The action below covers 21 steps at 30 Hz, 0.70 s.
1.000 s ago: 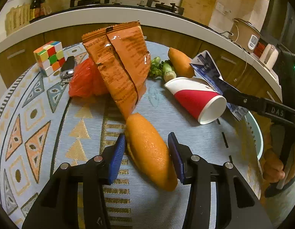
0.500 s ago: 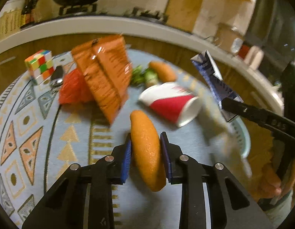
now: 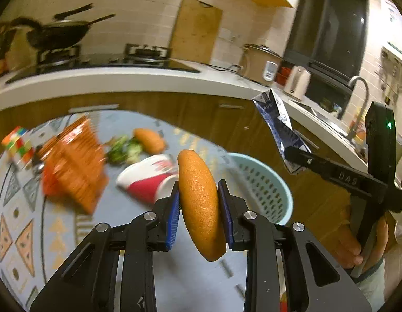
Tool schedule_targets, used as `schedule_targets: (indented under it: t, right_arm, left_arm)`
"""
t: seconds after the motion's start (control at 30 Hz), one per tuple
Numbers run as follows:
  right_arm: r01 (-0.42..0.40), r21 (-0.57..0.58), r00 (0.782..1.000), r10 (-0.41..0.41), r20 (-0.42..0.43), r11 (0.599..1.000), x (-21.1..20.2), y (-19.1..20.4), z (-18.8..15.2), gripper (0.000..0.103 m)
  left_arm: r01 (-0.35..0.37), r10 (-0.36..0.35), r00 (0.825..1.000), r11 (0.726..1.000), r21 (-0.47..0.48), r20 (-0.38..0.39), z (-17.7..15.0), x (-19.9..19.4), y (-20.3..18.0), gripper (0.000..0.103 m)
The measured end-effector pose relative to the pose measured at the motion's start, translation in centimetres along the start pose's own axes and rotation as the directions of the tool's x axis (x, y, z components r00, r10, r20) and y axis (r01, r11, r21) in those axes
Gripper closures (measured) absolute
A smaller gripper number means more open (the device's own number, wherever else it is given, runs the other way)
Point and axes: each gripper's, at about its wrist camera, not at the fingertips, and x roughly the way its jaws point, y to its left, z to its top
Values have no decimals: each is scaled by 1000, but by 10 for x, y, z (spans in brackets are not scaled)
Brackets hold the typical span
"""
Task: Collect trash
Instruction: 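Grasp the milk carton with the right gripper while the left gripper grasps the bread roll, then carry the carton and bread roll over the blue basket and open both grippers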
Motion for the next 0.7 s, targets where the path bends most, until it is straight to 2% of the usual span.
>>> schedule_targets:
  t: [0.2,0.4,0.57,0.7]
  right_arm:
    - [85,13,996,-85,30,996,-18,-24,-1,50]
    - [167,59,986,-168,10,984,-20,-51,-6,50]
    - [213,135,977,-206,-59,968,-6,-81,-16,50]
    - [229,185,970,-208,-127,956,11,-104,-28,50]
  left_arm:
    - [40,-39,999,997,65,-20,17,27,-40,77]
    - [104,-99,993,991,79,-64,27,58,-73,77]
    - [146,-134,982,985,87,-130,28,93,-90,77]
    - [182,-163,966,980,81,-202,22,123,-97,77]
